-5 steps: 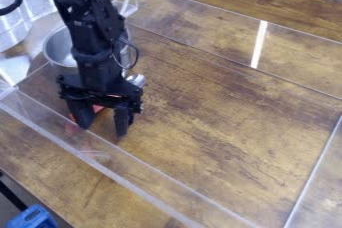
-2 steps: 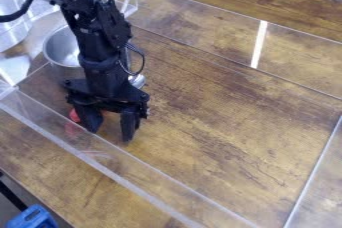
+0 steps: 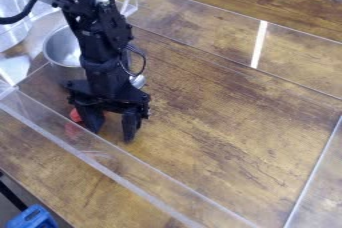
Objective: Move the pink spoon to the left side of the table
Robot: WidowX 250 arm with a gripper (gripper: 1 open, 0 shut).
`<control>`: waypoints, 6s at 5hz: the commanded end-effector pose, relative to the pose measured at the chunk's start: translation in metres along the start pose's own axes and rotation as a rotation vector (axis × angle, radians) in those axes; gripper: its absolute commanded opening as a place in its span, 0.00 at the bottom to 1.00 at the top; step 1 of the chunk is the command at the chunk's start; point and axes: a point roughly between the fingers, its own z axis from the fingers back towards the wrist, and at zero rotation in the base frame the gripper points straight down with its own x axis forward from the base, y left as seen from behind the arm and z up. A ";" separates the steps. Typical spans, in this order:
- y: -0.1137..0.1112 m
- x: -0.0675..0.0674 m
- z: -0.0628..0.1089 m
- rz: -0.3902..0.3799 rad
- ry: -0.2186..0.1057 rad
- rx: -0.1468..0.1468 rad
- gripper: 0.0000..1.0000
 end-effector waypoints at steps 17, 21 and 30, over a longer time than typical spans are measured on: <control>0.005 0.047 -0.001 0.169 -0.054 -0.026 0.00; 0.028 0.069 0.013 -0.020 -0.054 -0.034 0.00; 0.057 0.082 0.047 -0.356 -0.049 -0.045 0.00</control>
